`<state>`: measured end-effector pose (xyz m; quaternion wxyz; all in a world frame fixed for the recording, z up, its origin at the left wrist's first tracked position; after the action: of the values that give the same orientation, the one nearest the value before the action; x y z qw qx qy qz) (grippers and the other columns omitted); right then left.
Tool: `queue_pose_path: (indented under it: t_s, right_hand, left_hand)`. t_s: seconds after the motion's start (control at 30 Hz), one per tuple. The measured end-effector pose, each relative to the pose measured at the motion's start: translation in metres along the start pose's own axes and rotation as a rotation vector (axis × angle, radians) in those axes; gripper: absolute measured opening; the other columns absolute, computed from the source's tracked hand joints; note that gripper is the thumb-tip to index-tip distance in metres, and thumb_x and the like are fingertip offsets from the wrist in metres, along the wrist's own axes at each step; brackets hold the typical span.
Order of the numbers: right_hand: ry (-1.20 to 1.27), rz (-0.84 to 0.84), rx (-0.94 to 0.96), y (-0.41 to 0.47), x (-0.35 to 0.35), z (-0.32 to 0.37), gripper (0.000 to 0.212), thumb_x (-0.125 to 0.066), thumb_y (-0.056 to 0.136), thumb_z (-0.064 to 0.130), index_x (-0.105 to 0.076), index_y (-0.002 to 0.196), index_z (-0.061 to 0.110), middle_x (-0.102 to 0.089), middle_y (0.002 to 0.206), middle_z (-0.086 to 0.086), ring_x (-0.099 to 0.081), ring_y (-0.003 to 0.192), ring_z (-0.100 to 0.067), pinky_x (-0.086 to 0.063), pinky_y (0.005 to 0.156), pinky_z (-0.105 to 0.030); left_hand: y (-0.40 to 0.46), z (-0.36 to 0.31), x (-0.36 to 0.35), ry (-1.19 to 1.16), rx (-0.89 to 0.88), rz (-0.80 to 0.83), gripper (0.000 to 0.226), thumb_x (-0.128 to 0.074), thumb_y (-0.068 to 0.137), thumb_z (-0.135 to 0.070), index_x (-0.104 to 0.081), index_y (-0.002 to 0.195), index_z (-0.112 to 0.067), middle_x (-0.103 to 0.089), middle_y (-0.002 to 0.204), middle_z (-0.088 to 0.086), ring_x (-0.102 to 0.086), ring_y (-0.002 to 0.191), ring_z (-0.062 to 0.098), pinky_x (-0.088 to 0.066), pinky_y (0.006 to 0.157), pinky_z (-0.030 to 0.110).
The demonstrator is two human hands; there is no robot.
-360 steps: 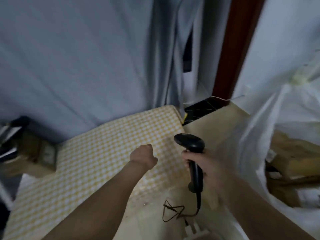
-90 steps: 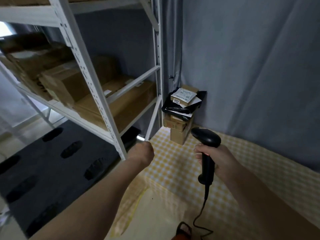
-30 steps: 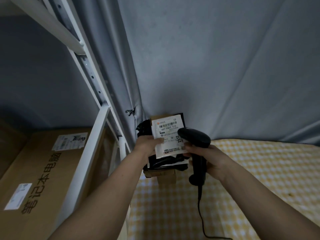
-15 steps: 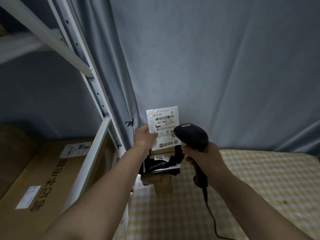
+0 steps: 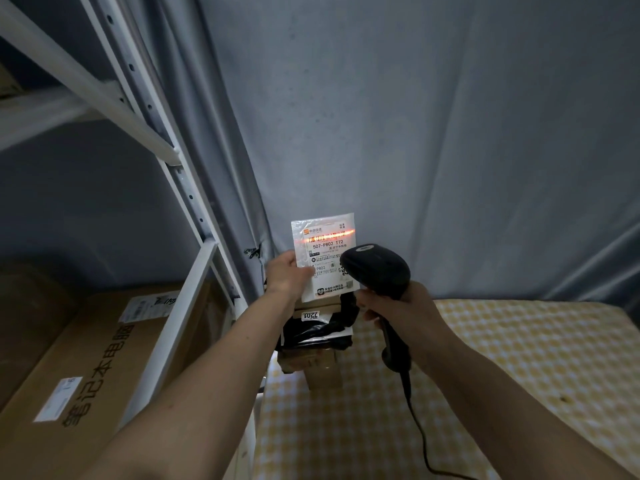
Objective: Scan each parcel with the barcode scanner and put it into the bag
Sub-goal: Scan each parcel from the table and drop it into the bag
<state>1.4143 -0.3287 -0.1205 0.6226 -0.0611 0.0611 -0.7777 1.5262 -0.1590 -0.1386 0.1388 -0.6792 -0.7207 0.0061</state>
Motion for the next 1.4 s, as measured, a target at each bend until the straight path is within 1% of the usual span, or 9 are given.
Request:
queue_pose_path:
  t_s: [0.3,0.4,0.53,0.7,0.87,0.97,1.13,1.3,1.4]
  right_hand:
    - [0.064,-0.080,-0.025,0.001,0.023,-0.012,0.018,-0.075,0.078,0.010,-0.070,0.096,0.007,-0.072,0.087,-0.019,-0.064,0.071,-0.021,-0.051,0.067,-0.032]
    - [0.076,-0.183,-0.057,-0.001,0.044,-0.022,0.013,-0.076,0.076,0.005,-0.070,0.088,0.006,-0.070,0.079,-0.021,-0.062,0.068,-0.025,-0.049,0.066,-0.036]
    - [0.129,-0.342,-0.135,-0.012,0.085,-0.048,0.012,-0.075,0.076,0.001,-0.067,0.082,0.009,-0.066,0.068,-0.010,-0.059,0.058,-0.018,-0.045,0.063,-0.034]
    - [0.223,-0.592,-0.227,-0.050,0.148,-0.089,0.013,-0.074,0.077,0.001,-0.066,0.084,-0.007,-0.057,0.065,-0.014,-0.050,0.058,-0.021,-0.039,0.061,-0.031]
    - [0.337,-0.763,-0.275,-0.117,0.206,-0.115,0.019,-0.072,0.078,-0.002,-0.066,0.096,-0.002,-0.060,0.073,-0.011,-0.054,0.054,-0.016,-0.042,0.054,-0.025]
    - [0.388,-0.868,-0.279,-0.162,0.239,-0.126,0.022,-0.071,0.078,-0.001,-0.065,0.100,-0.003,-0.063,0.075,-0.011,-0.055,0.053,-0.016,-0.042,0.054,-0.026]
    - [0.443,-0.999,-0.259,-0.238,0.295,-0.136,0.020,-0.071,0.079,-0.001,-0.065,0.098,-0.004,-0.065,0.076,-0.013,-0.056,0.053,-0.017,-0.042,0.055,-0.027]
    - [0.474,-1.095,-0.220,-0.317,0.352,-0.144,0.014,-0.072,0.079,0.002,-0.066,0.091,0.001,-0.065,0.075,-0.010,-0.057,0.055,-0.017,-0.043,0.058,-0.029]
    - [0.498,-1.158,-0.200,-0.366,0.383,-0.148,0.015,-0.071,0.079,0.002,-0.065,0.093,0.000,-0.065,0.076,-0.011,-0.056,0.056,-0.017,-0.043,0.059,-0.029]
  left_hand:
    - [0.009,0.004,-0.026,0.086,0.005,0.087,0.027,-0.063,0.090,0.001,-0.064,0.115,-0.006,-0.067,0.112,0.006,-0.066,0.095,0.025,-0.057,0.081,0.036]
    - [0.018,0.012,-0.053,0.223,-0.012,0.174,0.029,-0.067,0.088,-0.004,-0.063,0.116,-0.005,-0.068,0.112,0.008,-0.066,0.090,0.025,-0.055,0.074,0.034]
    - [0.023,0.024,-0.103,0.381,-0.041,0.264,0.035,-0.070,0.086,-0.007,-0.052,0.115,-0.003,-0.065,0.107,0.006,-0.063,0.084,0.022,-0.051,0.061,0.028]
    - [0.002,0.049,-0.201,0.483,-0.132,0.491,0.033,-0.069,0.082,0.000,-0.056,0.112,-0.004,-0.067,0.109,0.006,-0.065,0.094,0.025,-0.055,0.084,0.040]
    - [-0.070,0.067,-0.288,0.516,-0.285,0.759,0.029,-0.067,0.078,0.008,-0.068,0.099,-0.012,-0.071,0.092,0.008,-0.067,0.082,0.023,-0.054,0.075,0.035]
    - [-0.118,0.080,-0.326,0.545,-0.315,0.892,0.033,-0.069,0.077,0.007,-0.070,0.105,-0.011,-0.073,0.098,0.009,-0.068,0.084,0.022,-0.054,0.078,0.036]
    - [-0.202,0.081,-0.387,0.562,-0.385,1.008,0.060,-0.071,0.075,0.004,-0.054,0.127,-0.021,-0.063,0.111,0.002,-0.064,0.097,0.026,-0.053,0.084,0.041]
    - [-0.298,0.084,-0.449,0.593,-0.485,1.079,0.021,-0.067,0.083,0.002,-0.071,0.093,-0.015,-0.068,0.109,0.006,-0.064,0.097,0.025,-0.048,0.076,0.027]
    - [-0.353,0.087,-0.485,0.584,-0.513,1.115,0.023,-0.064,0.086,0.004,-0.073,0.102,-0.009,-0.066,0.119,0.010,-0.063,0.106,0.026,-0.047,0.083,0.025]
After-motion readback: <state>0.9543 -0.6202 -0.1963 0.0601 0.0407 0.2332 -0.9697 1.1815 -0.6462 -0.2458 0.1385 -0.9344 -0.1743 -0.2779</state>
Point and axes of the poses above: each hand's wrist, its own y-axis towards the middle knuckle, its own x-axis out of the back of the hand, z = x × y, the point moved 7 cm from there along y, towards the middle knuckle
